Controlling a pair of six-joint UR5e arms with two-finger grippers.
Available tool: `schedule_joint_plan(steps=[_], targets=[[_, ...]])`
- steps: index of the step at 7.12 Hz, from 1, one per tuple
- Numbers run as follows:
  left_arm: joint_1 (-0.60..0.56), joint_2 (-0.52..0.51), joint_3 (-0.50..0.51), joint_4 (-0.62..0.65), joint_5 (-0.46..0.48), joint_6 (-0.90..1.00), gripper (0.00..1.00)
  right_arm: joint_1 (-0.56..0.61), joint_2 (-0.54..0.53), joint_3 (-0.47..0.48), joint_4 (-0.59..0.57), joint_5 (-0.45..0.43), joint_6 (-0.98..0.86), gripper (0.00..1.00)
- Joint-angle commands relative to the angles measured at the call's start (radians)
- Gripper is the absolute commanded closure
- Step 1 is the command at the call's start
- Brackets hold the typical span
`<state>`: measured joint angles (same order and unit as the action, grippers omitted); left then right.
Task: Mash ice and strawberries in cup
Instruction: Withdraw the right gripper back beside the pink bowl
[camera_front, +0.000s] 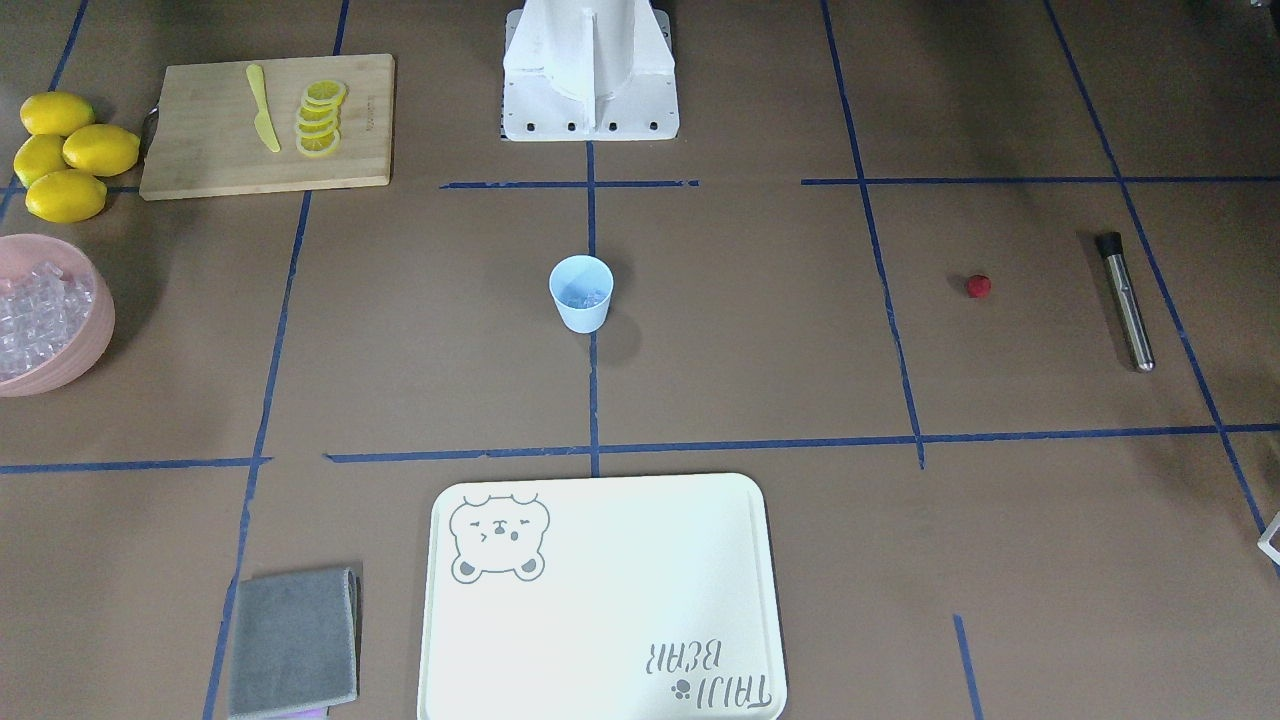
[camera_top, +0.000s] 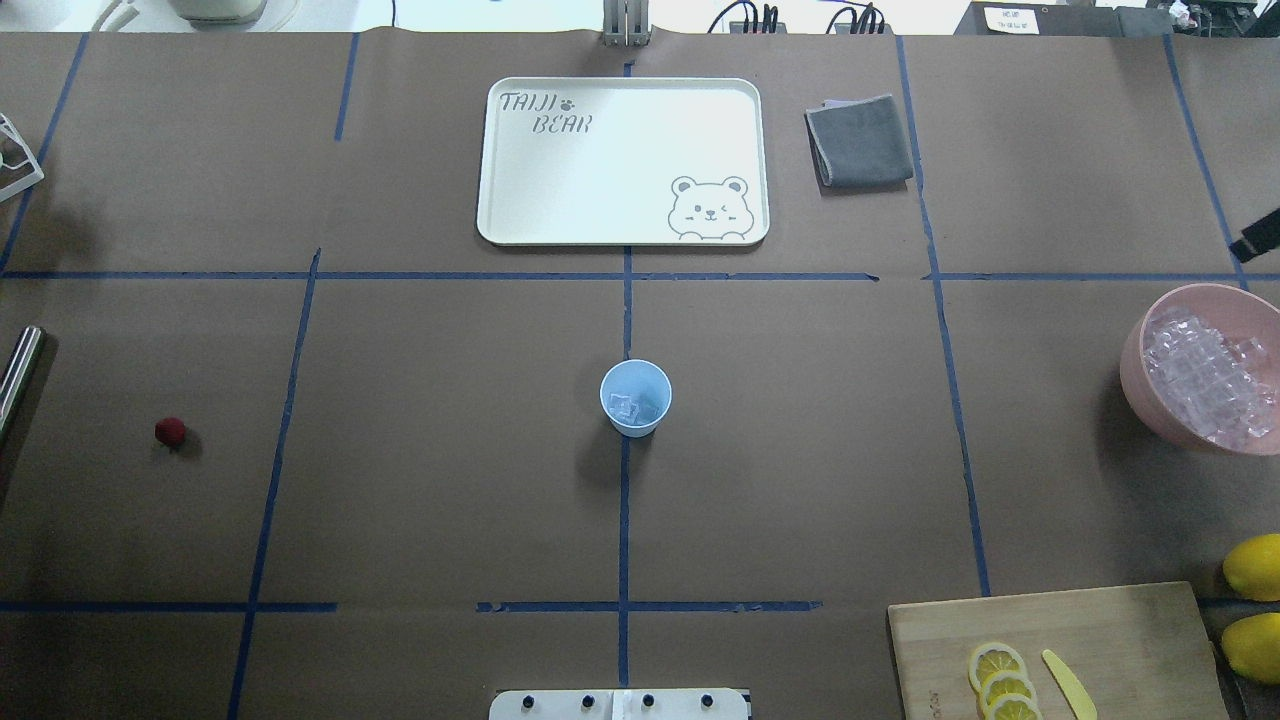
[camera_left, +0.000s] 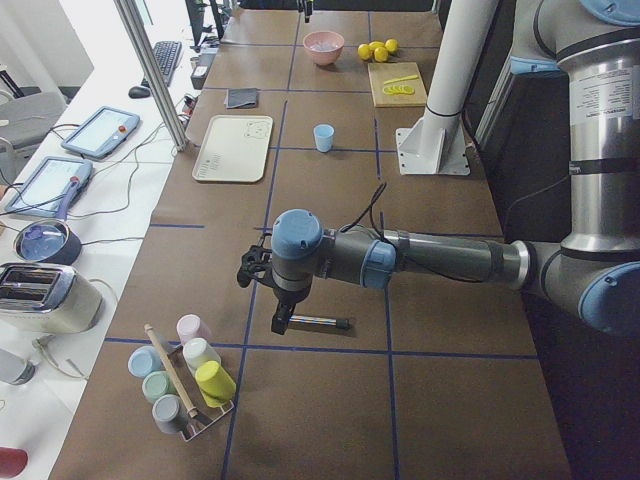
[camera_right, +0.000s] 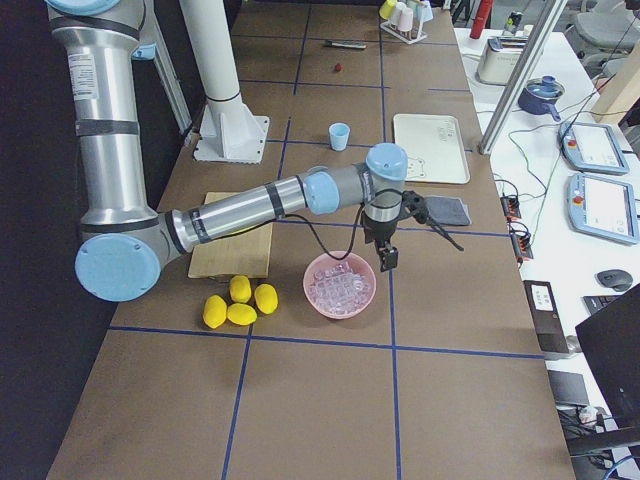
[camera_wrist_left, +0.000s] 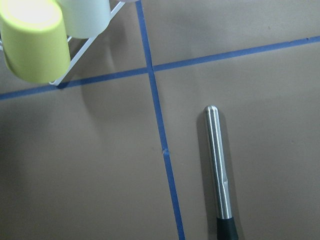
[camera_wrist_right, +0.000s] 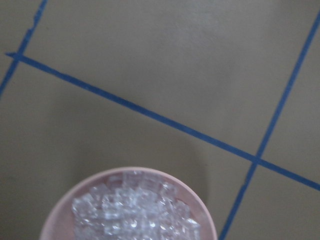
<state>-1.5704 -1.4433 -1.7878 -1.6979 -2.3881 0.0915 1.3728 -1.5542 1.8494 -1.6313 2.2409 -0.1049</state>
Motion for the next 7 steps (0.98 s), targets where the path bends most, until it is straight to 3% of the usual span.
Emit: schedule_joint_plan(steps=[1, 2, 4, 7], targets=[[0.001, -0.018, 0.01, -0.016, -0.002, -0.035, 0.0, 0.176, -0.165, 0.001, -0.001, 0.111, -0.186, 0.01], [0.001, -0.02, -0.002, -0.017, -0.003, -0.033, 0.0, 0.224, -0.234, 0.001, 0.001, 0.14, -0.182, 0.02], [0.059, -0.051, -0.041, -0.063, 0.0, -0.092, 0.0, 0.317, -0.248, 0.011, 0.002, 0.137, -0.117, 0.01], [0.223, -0.054, -0.143, -0.066, 0.01, -0.466, 0.0, 0.292, -0.176, -0.019, -0.005, 0.132, -0.085, 0.01]])
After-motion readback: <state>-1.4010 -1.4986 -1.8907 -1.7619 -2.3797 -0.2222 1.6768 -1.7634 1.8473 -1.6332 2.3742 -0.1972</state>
